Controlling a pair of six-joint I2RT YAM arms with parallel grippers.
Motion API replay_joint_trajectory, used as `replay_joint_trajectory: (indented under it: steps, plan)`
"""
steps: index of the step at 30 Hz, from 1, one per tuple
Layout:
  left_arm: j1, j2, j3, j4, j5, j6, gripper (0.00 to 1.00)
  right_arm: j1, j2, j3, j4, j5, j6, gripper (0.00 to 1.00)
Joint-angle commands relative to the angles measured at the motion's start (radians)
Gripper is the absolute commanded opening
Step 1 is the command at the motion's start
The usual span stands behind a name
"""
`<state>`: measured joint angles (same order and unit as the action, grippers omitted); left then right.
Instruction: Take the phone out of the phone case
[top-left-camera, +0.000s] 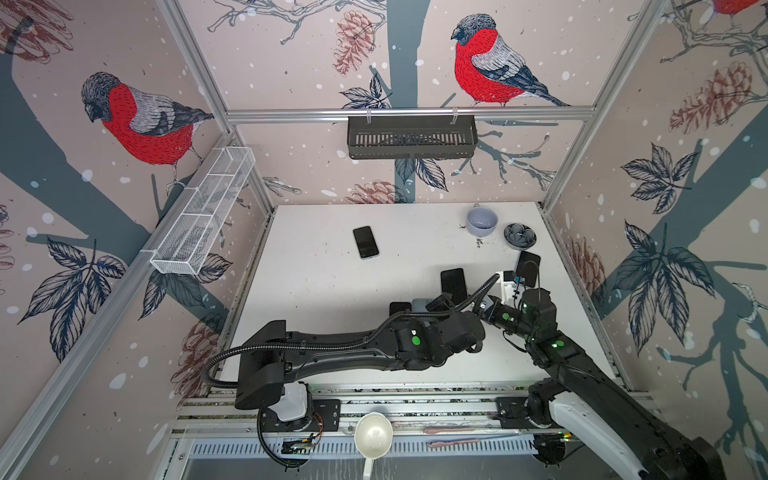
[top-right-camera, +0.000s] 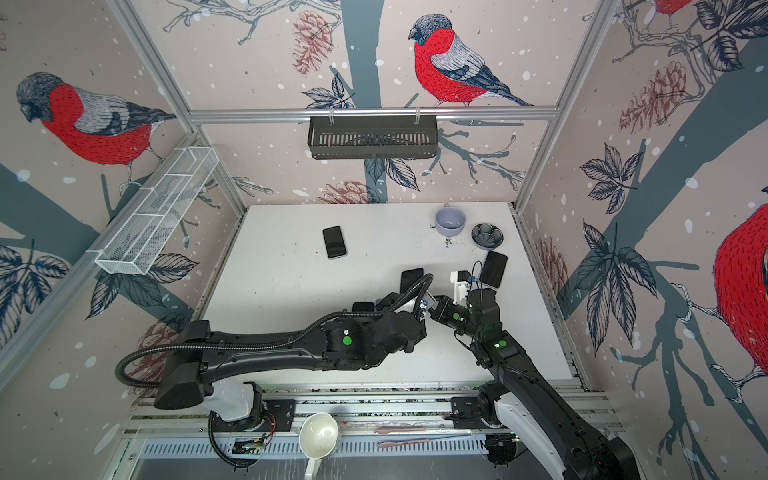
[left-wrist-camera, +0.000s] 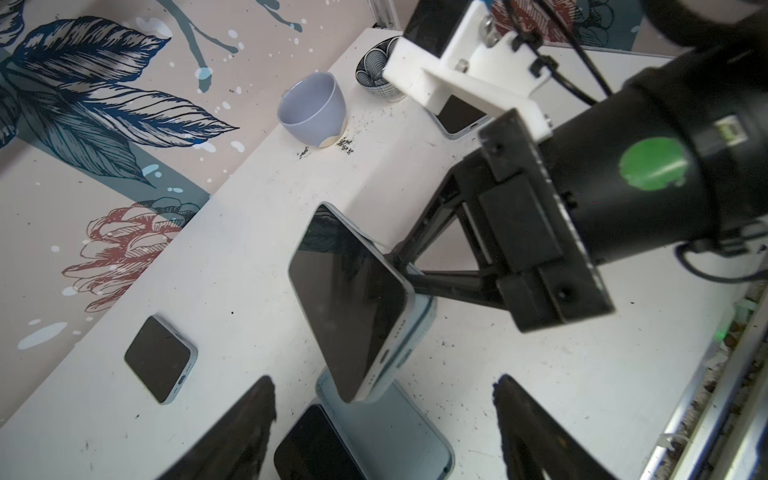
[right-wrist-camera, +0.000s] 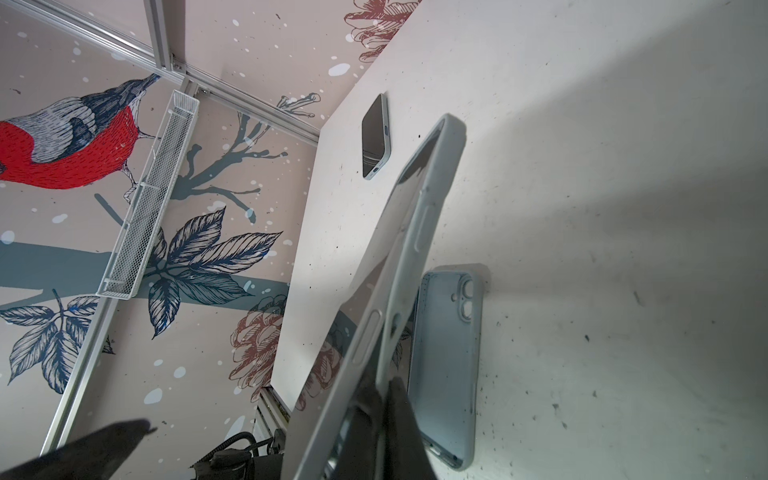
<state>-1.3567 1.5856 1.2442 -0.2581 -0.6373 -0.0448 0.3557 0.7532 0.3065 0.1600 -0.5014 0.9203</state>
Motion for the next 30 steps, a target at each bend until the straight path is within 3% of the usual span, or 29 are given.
replay_joint_trajectory:
  steps: [1, 14, 21, 30]
  plan:
    - [0.018, 0.005, -0.004, -0.005, -0.032, 0.005, 0.81, 0.011, -0.013, -0.010, 0.073, -0.017, 0.015, 0.00]
    - [0.030, 0.004, -0.058, 0.062, 0.091, 0.040, 0.79, 0.031, -0.025, -0.038, 0.089, -0.017, 0.018, 0.00]
    - [0.042, 0.040, -0.051, 0.061, 0.046, 0.041, 0.76, 0.051, -0.046, -0.049, 0.086, -0.017, 0.024, 0.00]
    - [0.049, 0.074, -0.034, 0.071, -0.026, 0.061, 0.65, 0.091, -0.095, -0.072, 0.077, -0.014, 0.034, 0.00]
